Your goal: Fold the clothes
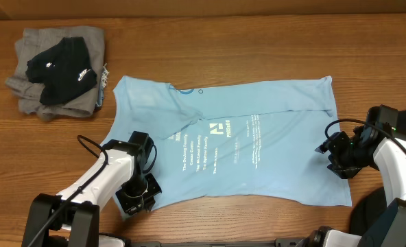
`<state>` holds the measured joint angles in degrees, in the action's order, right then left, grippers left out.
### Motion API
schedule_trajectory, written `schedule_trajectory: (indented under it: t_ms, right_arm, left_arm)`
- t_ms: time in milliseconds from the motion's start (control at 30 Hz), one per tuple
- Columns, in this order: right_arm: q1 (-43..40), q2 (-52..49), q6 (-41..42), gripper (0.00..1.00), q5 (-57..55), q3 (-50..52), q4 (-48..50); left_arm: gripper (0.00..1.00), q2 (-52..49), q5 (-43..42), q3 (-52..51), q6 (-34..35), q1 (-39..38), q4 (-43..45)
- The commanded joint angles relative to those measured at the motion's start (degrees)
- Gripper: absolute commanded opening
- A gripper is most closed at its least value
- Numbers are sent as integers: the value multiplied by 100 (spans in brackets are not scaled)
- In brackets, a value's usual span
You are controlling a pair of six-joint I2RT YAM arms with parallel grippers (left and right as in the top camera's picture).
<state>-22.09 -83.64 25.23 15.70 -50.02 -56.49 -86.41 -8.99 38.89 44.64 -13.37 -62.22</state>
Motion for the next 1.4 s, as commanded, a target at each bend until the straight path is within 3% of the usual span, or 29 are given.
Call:
schedule_trajectory:
  t_ms: [0,200,400,467,533,767,933,1133,1367]
  right_arm:
    - [-17,-7,-22,60,24,-9,31]
    - [-17,-7,-20,61,28,-9,46]
    - [-17,-7,-20,61,44,-9,52]
    - [-17,-7,-20,61,46,-9,52]
    - [-17,-7,-20,61,46,-9,52]
    - [-17,-9,-20,61,44,-9,48]
    - [-17,-9,-20,61,44,-9,76]
    - [-17,-7,-20,62,44,-9,96]
    - [-17,-7,-20,62,44,-9,101]
  left_arm:
    - [4,-2,199,492,-420,61,-245]
    - [9,-4,584,1250,-734,256,-33]
    - [13,-11,1023,1394,-997,302,887]
    - [22,-13,1095,1375,-1027,302,1200]
    - [24,-13,1080,1379,-1309,302,1386]
    - [19,22,-345,1722,-2385,245,570]
    - [31,28,-363,1585,-2994,-243,286]
    - [46,15,-374,1086,-2988,-920,872]
    - [48,-72,-562,761,-2730,-1296,1137]
